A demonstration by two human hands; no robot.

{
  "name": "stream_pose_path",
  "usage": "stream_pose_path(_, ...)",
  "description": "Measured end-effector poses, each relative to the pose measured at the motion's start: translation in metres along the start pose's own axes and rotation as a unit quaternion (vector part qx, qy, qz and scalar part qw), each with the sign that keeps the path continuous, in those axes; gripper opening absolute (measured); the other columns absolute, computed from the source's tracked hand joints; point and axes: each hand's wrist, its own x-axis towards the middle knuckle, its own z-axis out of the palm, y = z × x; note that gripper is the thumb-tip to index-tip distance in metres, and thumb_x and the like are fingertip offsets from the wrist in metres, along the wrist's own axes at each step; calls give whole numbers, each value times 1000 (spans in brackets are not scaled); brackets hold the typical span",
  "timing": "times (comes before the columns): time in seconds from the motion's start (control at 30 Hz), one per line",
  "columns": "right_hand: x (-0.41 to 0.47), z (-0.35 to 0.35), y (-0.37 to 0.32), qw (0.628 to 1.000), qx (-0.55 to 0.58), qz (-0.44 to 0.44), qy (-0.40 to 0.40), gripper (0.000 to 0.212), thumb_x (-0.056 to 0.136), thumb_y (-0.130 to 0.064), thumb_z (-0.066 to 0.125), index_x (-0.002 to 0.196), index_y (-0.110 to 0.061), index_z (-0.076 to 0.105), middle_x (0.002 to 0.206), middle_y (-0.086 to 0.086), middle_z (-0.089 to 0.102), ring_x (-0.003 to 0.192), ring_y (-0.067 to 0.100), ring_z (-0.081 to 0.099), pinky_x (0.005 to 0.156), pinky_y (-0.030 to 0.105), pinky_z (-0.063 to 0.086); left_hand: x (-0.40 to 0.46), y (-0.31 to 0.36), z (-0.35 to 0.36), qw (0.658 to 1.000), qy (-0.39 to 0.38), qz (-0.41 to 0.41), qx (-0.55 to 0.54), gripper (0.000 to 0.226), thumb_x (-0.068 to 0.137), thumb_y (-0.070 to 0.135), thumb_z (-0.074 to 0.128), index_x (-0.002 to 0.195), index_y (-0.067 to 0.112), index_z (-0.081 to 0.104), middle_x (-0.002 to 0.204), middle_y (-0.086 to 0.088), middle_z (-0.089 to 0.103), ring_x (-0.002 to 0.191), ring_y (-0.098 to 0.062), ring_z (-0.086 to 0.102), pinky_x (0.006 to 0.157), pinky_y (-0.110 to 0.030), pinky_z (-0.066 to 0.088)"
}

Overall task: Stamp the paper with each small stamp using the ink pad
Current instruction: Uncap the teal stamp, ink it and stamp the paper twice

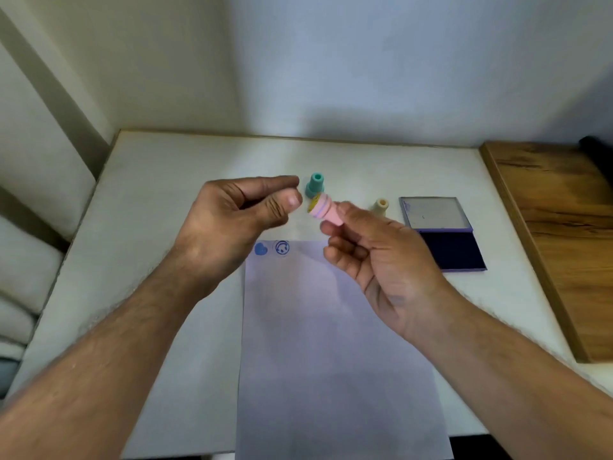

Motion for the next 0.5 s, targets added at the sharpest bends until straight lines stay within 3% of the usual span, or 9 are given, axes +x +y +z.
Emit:
stream_pose_path(0.07, 7, -3, -10, 995, -61, -67, 30, 11, 86, -10, 69, 95, -6, 74, 80, 10, 71, 54, 14, 57, 51, 22, 53, 2, -2, -2, 999, 41, 4, 8, 37, 69, 43, 74, 102, 26, 75, 98, 5, 76, 93, -15, 73, 92, -41, 54)
stream_pose_path(0.13, 14, -7, -23, 967, -191, -157, 63, 15, 85, -12, 72, 99, -13, 76, 79, 1, 72, 55, 13, 56, 51, 23, 51, 4, -4, -3, 997, 70, 4, 15, 24, 76, 37, 75, 98, 27, 76, 94, 6, 77, 88, -14, 73, 91, -40, 55)
stream_pose_path(0.17, 17, -10, -28, 932, -289, -202, 86, 18, 84, -18, 73, 101, -19, 77, 81, -6, 73, 58, 10, 58, 55, 23, 52, 5, -5, -4, 997, 79, 4, 21, 18, 80, 32, 74, 98, 27, 76, 92, 6, 77, 86, -13, 73, 90, -40, 55)
stream_pose_path(0.27, 30, -15, -35, 781, -544, -284, 114, 22, 83, -34, 71, 105, -35, 74, 91, -18, 73, 72, 2, 62, 77, 17, 50, 7, -8, -3, 995, 97, 4, 33, 12, 84, 25, 72, 95, 30, 76, 88, 7, 77, 83, -13, 73, 89, -38, 56)
stream_pose_path(0.37, 41, -15, -34, 718, -628, -281, 104, 37, 84, -36, 67, 121, -41, 62, 91, -21, 71, 77, 6, 60, 79, 27, 52, 9, -10, -3, 994, 99, 7, 40, 12, 84, 25, 71, 93, 33, 76, 88, 9, 77, 84, -12, 73, 89, -37, 56)
stream_pose_path(0.5, 50, -14, -32, 655, -695, -284, 91, 48, 86, -31, 64, 132, -38, 51, 98, -13, 72, 89, 17, 61, 82, 29, 51, 10, -12, -6, 994, 97, 14, 46, 13, 84, 26, 71, 94, 32, 76, 88, 9, 77, 84, -12, 73, 89, -37, 56)
